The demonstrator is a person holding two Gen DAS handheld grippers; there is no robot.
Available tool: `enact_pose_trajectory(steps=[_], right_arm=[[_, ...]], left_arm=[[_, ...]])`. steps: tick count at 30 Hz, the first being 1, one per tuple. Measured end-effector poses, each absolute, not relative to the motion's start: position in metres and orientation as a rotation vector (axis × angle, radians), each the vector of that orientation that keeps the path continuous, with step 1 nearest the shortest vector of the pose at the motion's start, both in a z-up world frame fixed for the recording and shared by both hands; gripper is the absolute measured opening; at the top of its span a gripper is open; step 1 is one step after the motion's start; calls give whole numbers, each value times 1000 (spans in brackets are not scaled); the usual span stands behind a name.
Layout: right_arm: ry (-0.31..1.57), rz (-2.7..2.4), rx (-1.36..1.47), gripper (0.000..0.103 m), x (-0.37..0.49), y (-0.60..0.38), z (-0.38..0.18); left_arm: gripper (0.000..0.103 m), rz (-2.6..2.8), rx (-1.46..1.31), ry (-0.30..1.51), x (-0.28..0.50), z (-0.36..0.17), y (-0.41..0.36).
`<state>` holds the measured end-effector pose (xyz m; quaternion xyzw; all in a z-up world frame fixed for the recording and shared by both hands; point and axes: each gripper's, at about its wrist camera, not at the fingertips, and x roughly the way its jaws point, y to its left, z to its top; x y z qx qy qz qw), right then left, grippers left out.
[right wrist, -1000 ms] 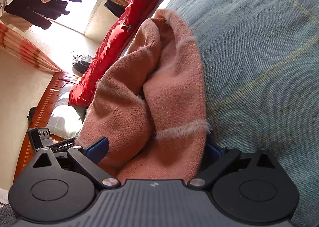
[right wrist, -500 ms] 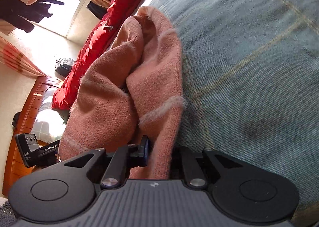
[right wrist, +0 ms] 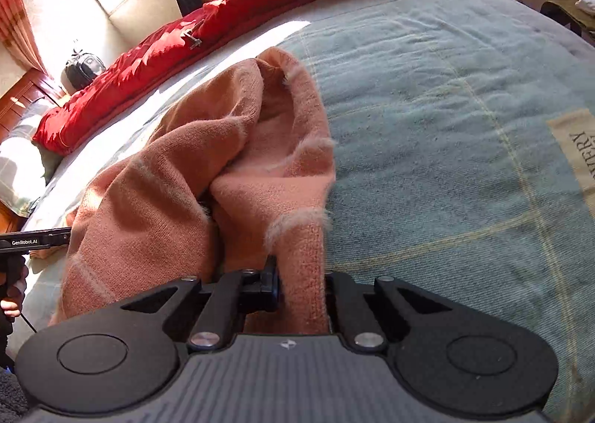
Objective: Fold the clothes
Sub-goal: 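Grasp the bunched sweater sleeve with the right gripper and pull it outward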
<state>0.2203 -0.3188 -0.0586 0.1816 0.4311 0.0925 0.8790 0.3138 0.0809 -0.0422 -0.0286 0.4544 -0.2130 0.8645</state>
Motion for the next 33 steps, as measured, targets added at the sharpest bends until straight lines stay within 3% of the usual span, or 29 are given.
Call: enact_pose_trajectory(steps=[20,33], right_arm=[[775,34,-245,9,308,-382,-3],[728,-137,-335,12,413,-463,15]], left_arm=[[58,-279,-115,876,289,-15,54],[58,-187,-111,848,277,0,47]])
